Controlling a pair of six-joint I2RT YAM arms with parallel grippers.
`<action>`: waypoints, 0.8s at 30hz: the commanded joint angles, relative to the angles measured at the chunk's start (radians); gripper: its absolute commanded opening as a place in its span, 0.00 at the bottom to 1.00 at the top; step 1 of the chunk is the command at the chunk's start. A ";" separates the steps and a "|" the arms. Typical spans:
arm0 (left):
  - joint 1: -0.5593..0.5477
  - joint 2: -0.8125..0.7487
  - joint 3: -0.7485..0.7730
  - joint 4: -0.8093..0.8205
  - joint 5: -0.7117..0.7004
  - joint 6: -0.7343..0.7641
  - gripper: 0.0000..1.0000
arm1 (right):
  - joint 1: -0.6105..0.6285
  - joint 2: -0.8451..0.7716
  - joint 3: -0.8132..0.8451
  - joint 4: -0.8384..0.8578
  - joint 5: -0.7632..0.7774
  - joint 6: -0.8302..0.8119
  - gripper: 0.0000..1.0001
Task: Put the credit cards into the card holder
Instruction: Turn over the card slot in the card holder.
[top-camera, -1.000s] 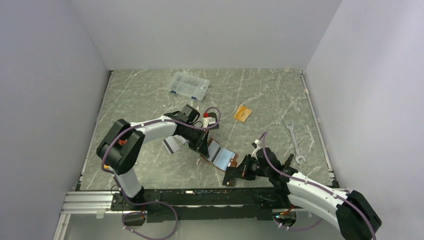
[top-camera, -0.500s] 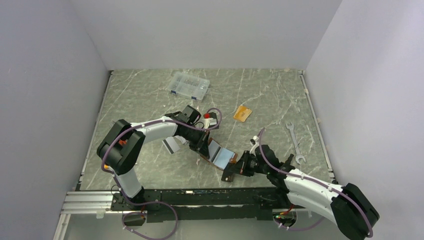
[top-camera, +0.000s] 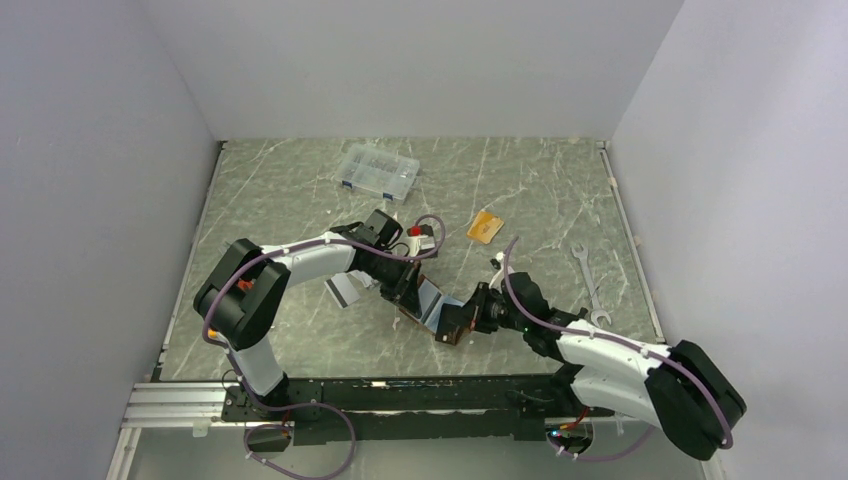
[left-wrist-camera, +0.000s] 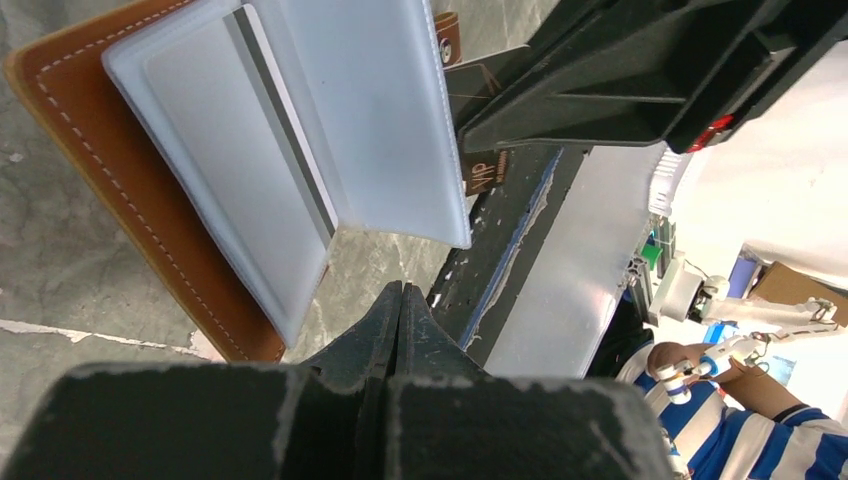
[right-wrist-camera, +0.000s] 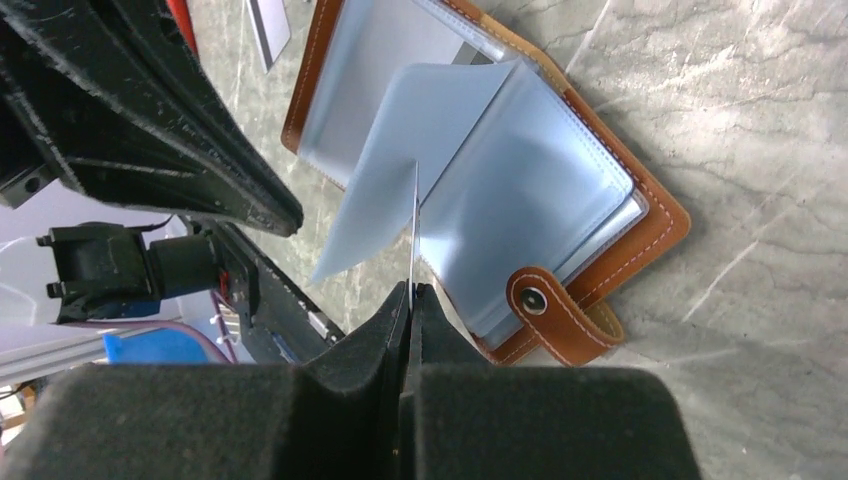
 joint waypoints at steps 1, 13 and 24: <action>-0.006 -0.027 0.038 0.010 0.078 0.005 0.00 | -0.004 0.052 0.046 0.083 0.006 -0.041 0.00; -0.007 -0.019 0.054 0.037 0.192 -0.010 0.00 | -0.003 0.211 0.119 0.180 -0.041 -0.065 0.00; -0.003 0.091 0.086 -0.033 0.069 0.007 0.00 | -0.004 0.227 0.087 0.191 -0.034 -0.044 0.00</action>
